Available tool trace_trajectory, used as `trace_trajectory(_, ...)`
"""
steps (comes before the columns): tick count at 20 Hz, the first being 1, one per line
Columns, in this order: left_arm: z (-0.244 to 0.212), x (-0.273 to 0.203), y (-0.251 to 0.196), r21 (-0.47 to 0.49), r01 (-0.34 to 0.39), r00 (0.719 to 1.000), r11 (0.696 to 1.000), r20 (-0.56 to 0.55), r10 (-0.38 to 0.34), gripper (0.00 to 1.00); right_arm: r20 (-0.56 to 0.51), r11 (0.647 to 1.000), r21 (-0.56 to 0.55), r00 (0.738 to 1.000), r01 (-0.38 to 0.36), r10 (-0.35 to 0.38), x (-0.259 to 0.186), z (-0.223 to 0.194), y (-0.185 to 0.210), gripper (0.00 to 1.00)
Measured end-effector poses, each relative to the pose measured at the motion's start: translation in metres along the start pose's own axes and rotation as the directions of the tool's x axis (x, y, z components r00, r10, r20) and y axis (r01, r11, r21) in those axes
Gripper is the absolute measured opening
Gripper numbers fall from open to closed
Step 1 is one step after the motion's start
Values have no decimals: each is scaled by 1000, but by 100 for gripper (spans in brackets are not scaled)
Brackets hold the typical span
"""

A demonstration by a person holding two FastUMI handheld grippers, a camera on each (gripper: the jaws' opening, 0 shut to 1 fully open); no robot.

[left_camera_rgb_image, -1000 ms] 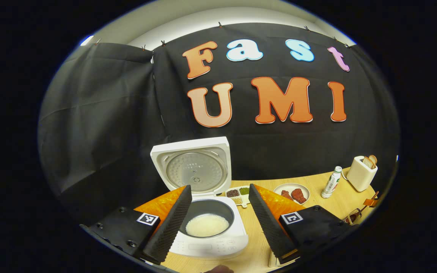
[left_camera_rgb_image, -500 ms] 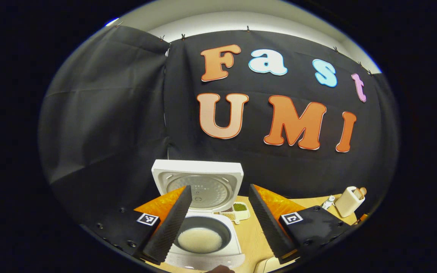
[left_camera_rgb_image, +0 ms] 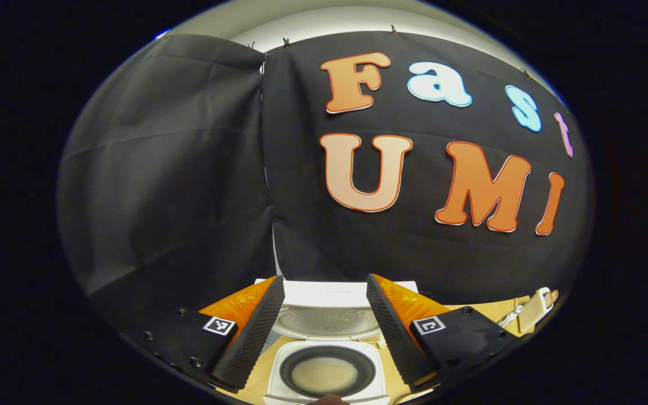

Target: Close the left gripper, press the button to open the rice cooker; take a wooden spoon from the chopstick holder with the right hand, scoop a spoonful of rice and pour it into the rice cooker, then put the wooden spoon back into the chopstick holder.

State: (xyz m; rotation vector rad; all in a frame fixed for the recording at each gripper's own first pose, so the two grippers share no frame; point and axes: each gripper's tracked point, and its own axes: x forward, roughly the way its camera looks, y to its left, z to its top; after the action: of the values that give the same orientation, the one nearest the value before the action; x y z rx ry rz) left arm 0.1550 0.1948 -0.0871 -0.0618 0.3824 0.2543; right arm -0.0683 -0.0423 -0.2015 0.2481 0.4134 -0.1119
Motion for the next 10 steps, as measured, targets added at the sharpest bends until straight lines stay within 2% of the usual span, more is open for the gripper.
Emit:
trace_trajectory(3,0,38,4,-1,5,998,1000,-67,-5,99,25,999,-19,999,35,-35,-16,10,-2,94)
trace_trajectory(7,-12,71,-4,-50,11,990,999,-141,-18,99,52,996,-12,994,93,-92,-37,17,-10,94)
trace_trajectory(10,-15,97,-4,10,-5,987,1000,-158,7,99,58,993,-15,992,113,-112,-44,16,-11,94)
